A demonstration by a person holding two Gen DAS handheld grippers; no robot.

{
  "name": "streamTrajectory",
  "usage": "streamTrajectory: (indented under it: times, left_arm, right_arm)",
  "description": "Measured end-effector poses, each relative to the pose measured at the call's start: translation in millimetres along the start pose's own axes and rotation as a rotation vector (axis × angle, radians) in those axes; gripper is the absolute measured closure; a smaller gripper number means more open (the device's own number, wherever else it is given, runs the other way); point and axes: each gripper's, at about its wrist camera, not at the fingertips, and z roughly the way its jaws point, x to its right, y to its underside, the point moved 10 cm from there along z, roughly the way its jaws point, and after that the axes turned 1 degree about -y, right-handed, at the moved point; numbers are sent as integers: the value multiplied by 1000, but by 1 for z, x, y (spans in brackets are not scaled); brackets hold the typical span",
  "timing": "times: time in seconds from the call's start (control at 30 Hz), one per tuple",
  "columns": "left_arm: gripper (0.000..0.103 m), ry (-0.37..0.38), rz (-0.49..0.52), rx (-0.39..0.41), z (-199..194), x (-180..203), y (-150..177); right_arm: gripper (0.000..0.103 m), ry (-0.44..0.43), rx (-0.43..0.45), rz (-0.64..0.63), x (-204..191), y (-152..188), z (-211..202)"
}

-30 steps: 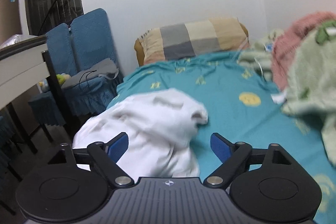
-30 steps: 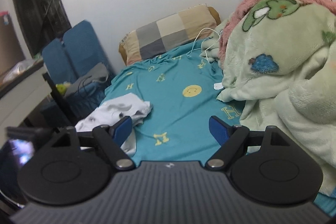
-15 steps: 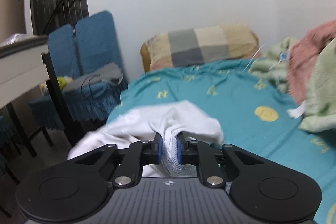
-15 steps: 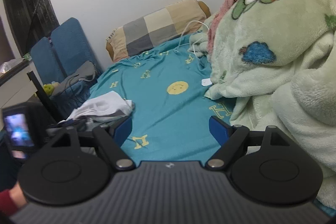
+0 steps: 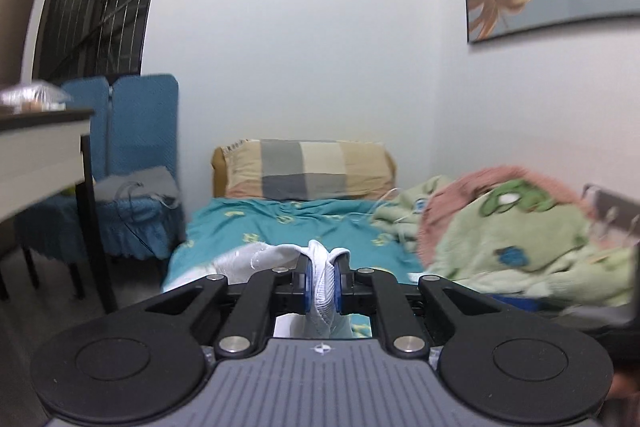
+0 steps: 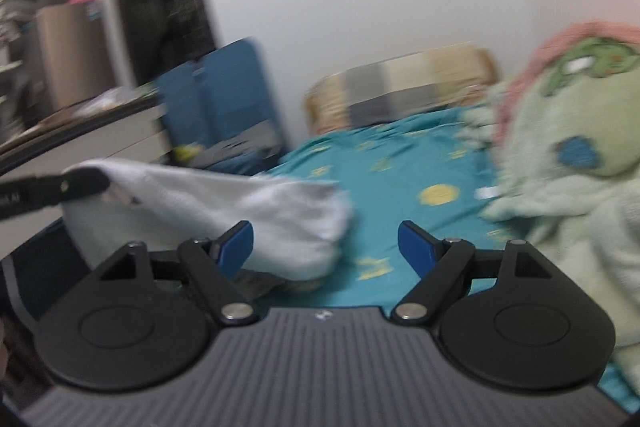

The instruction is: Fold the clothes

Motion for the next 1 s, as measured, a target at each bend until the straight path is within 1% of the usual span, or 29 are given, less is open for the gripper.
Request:
streamTrajectory:
  times: [0.07,0.13,0.2,0.3,0.37,0.43,0.53,0.6,0.67,0.8,0.87,0.93,1.0]
  left_arm:
    - [92,23,-34,0,-16,-8,9]
    - [92,45,-76,-12,-26,-18,18]
    - [91,63,-114,-32,-25,-27,24]
    - [91,56,-115,-53,-15,-38,33]
    - [91,55,-126,-72,-6,-43,39]
    - [91,46,-143,-96,2,-46,47]
    - [91,28,-183,-147,16,-53,60]
    - [91,19,-214,-185,25,-58,69]
    - [91,6,-232,-183,30,-62,68]
    - [92,15,-249,-141,30,-61,60]
    - [92,2,-245,-99,25,-61,53]
    - [92,5,-267,-61,18,-65,46]
    - [92,2,-286,-54,17,-69,43]
  right_arm:
    - [22,-77,-35,-16,-26,10,3]
    - [23,-117,-62,-38,-48,19,8]
    - [25,-134,-94,-42,-60,27,21]
    - [26,-160,-135,-34,-77,37,41]
    - [26,-169,-146,-34,-84,39,54]
    - [26,-153,-140,-33,-84,38,65]
    - [27,-113,-119,29,-68,34,76]
    - [27,-48,-112,64,-50,30,82]
    - [26,28,-117,82,-30,29,84]
    - [26,154,-135,49,0,31,85]
    - [28,232,-177,17,11,38,87]
    - [28,290,-236,10,26,50,93]
    - [30,284,-263,71,38,58,94]
